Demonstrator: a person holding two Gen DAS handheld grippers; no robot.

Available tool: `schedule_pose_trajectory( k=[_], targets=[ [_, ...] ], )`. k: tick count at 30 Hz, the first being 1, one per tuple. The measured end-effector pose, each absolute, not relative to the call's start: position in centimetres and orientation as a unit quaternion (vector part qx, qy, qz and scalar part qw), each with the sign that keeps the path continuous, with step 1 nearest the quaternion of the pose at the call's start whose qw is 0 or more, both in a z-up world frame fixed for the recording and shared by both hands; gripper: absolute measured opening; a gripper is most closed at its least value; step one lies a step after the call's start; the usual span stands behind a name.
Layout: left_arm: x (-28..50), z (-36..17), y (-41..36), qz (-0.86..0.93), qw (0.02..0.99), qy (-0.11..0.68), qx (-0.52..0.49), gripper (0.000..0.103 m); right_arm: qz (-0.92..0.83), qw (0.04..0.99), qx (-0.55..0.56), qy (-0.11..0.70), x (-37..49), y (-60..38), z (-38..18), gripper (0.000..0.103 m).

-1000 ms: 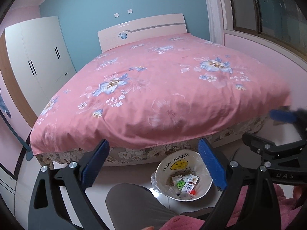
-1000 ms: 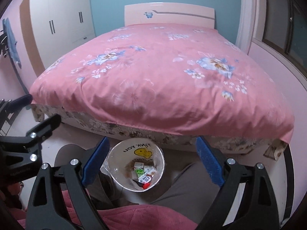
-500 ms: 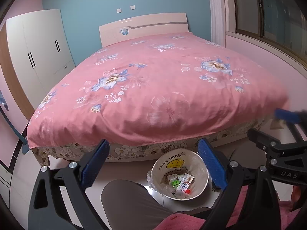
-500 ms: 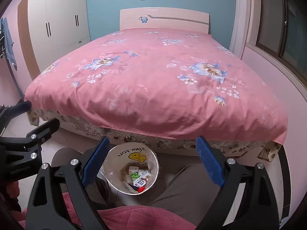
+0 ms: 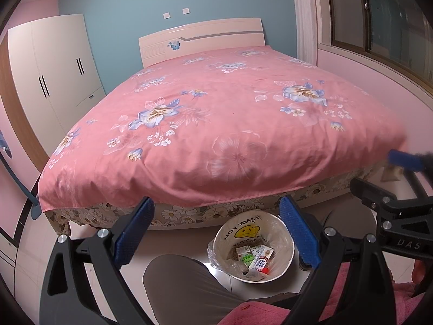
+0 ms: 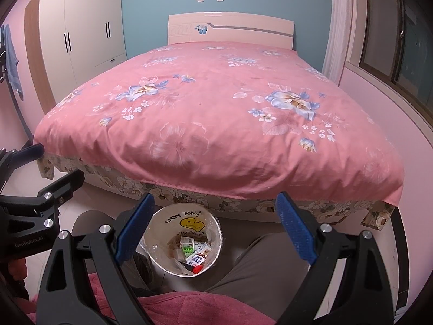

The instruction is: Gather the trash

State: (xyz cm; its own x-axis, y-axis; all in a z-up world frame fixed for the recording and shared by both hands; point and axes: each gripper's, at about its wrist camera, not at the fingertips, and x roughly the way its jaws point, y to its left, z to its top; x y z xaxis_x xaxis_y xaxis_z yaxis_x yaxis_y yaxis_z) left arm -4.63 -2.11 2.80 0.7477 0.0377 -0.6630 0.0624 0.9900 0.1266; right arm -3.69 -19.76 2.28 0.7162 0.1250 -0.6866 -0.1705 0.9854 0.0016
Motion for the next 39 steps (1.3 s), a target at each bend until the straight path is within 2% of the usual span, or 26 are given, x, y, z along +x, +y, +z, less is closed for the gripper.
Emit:
schedule_pose_trajectory(
  k=[39],
  targets=[
    [-5.00,2.82,-1.96,-0.023,0.932,0.356,0.066,0.095,0.082,0.923,-0.026,0.375,-3.58,-20.10,1.98,0.090]
  ],
)
